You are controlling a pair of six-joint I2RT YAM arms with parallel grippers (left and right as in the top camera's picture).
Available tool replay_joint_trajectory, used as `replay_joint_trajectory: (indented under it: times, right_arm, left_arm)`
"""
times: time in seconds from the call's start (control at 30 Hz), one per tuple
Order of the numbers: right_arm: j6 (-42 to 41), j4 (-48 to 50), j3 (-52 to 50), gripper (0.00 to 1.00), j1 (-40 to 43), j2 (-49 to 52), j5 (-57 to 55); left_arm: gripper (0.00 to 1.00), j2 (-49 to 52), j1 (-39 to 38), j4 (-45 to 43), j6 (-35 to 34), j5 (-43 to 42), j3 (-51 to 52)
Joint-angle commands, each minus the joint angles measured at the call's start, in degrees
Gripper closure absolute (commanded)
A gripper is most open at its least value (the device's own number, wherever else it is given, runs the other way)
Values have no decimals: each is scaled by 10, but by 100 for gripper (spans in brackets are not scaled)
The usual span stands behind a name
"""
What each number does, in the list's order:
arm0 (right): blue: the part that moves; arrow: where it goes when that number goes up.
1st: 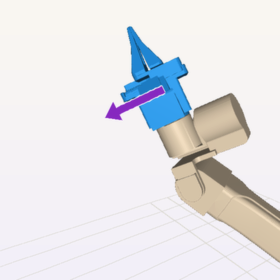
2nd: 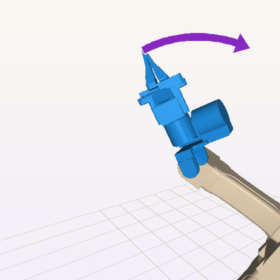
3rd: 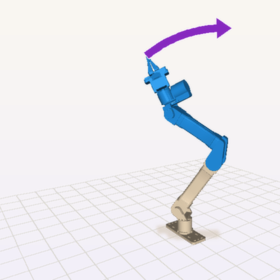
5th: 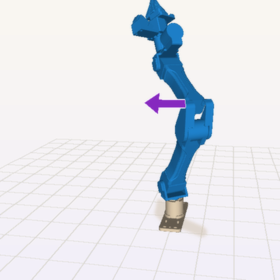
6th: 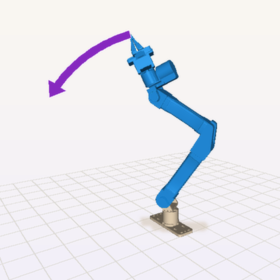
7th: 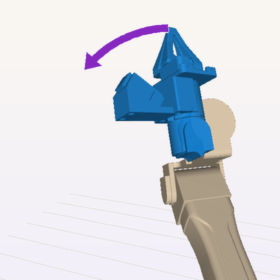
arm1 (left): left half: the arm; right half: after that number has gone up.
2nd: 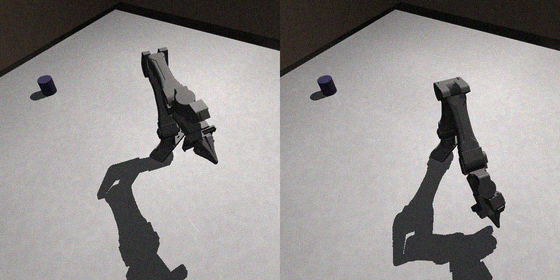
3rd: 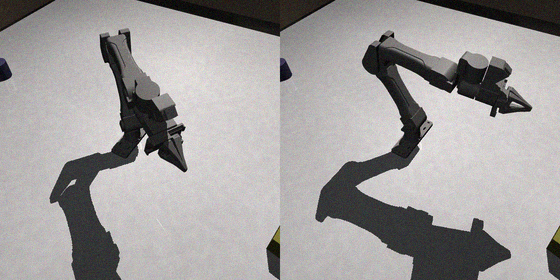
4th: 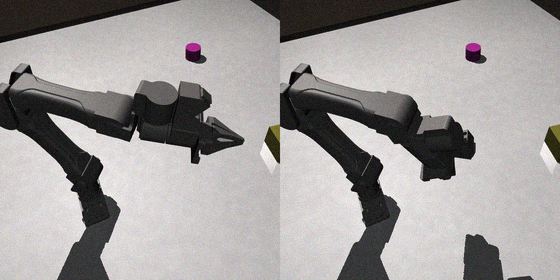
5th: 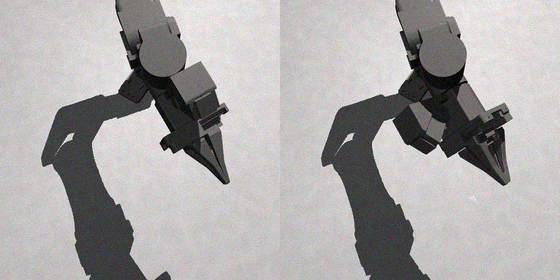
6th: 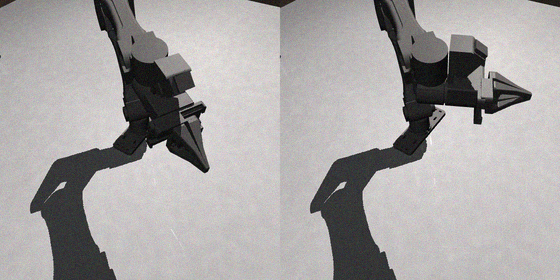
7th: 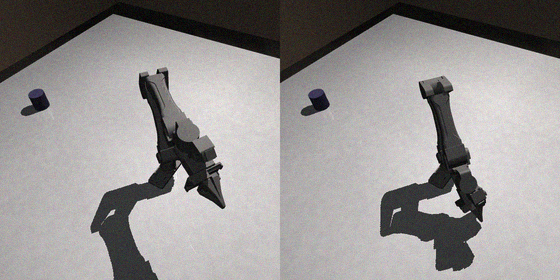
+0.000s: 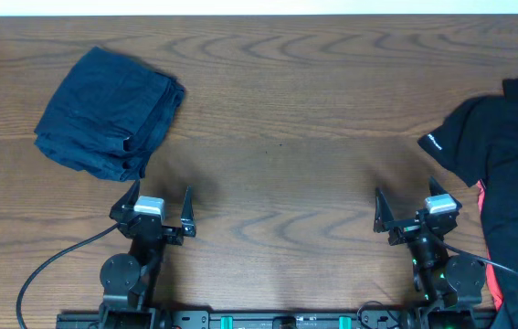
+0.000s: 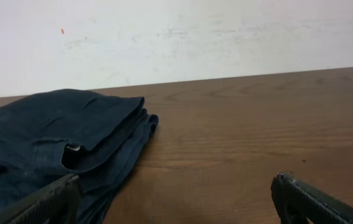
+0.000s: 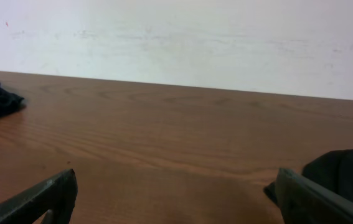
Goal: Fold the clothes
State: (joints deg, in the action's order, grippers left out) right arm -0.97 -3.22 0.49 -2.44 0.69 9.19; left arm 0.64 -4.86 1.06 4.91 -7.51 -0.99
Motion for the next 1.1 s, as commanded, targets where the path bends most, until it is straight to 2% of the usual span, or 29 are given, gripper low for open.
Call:
replay_joint_trajectory:
  times: [0.0, 0.97, 1.07]
  right_arm:
    - [6, 0, -2, 1, 5, -3, 2]
    - [6, 0, -2, 1, 5, -3, 3]
    - [6, -1, -2, 1, 5, -3, 12]
  left_arm:
    - [2, 2, 3, 21, 0, -10, 8]
    - [2, 4, 3, 21, -3, -11, 8]
    - [2, 4, 3, 21, -78, -11, 8]
